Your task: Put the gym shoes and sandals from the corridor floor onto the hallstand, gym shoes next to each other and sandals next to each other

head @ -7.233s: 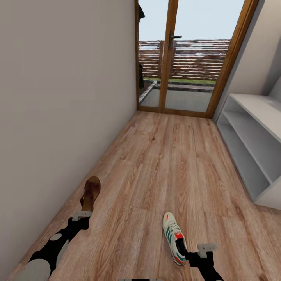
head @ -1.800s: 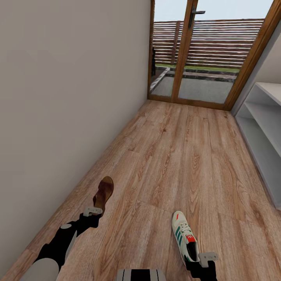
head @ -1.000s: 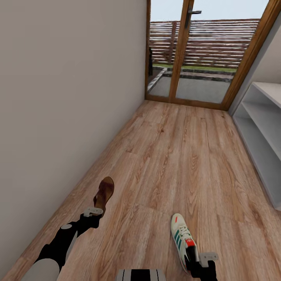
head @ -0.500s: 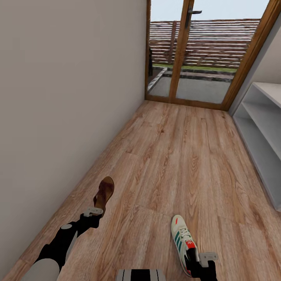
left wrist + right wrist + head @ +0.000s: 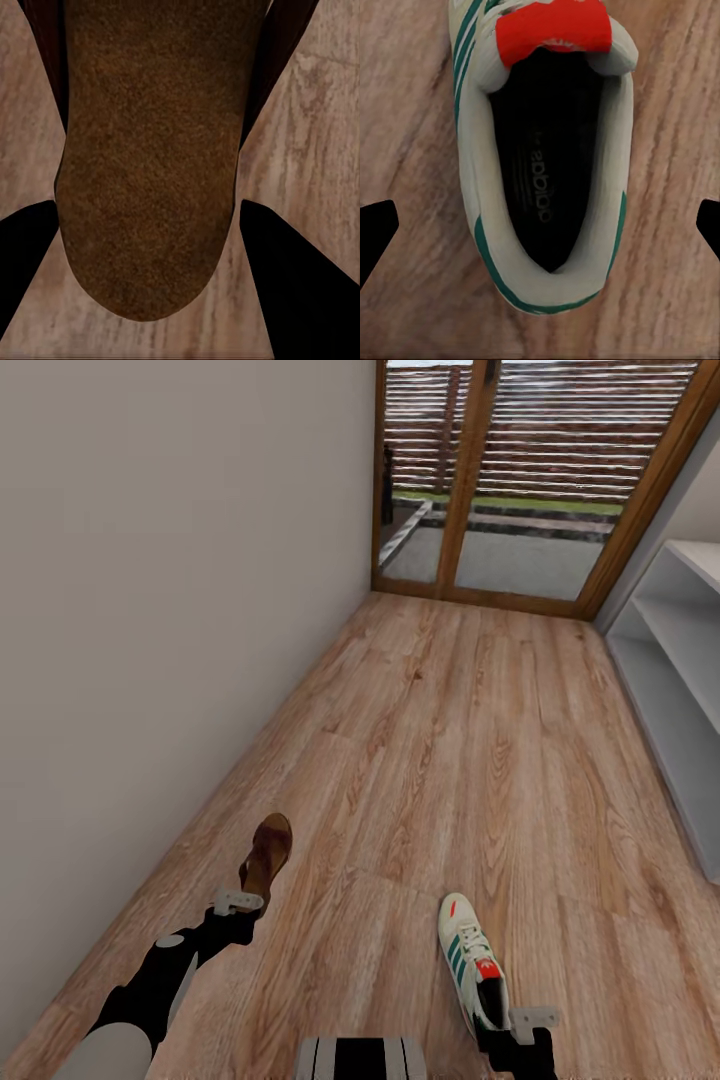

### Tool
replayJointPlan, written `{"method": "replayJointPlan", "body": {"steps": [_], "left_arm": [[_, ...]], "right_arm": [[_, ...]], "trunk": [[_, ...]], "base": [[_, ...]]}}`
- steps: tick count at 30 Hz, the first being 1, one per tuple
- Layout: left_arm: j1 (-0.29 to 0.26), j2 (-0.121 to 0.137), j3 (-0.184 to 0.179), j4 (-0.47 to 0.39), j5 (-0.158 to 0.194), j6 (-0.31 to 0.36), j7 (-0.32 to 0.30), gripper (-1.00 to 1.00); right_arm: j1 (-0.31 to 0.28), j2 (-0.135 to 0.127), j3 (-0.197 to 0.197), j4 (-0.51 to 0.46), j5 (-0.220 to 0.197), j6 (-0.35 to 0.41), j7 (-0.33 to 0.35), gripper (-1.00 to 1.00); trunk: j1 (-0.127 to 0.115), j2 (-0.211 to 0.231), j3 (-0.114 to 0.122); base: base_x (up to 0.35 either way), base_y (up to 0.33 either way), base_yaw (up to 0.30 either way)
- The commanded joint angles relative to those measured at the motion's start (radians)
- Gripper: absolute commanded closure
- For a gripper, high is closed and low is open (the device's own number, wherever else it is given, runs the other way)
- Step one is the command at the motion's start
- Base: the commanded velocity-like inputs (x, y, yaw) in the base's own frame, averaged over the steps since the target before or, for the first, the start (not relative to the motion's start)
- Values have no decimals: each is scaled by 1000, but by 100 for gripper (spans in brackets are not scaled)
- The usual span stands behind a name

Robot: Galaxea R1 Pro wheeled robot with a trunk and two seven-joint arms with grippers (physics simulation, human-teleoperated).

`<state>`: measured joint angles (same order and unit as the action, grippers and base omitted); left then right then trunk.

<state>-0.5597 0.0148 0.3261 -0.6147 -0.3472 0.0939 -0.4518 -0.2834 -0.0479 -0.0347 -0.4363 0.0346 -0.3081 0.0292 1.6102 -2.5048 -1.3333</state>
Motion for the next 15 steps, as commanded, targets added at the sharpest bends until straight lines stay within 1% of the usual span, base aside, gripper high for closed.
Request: {"method": "replayJointPlan", "body": {"steps": [1, 15], "left_arm": [[0, -1, 6, -2, -4, 6, -8, 100], [0, -2, 5, -2, -4, 6, -10, 100]], "right_arm": [[0, 0, -4, 1, 4, -3, 3, -100], [0, 0, -4, -1, 4, -3, 3, -100]], "trunk": [[0, -1, -6], [6, -4, -83]], "base": [[0, 0, 0], [0, 0, 0]]}}
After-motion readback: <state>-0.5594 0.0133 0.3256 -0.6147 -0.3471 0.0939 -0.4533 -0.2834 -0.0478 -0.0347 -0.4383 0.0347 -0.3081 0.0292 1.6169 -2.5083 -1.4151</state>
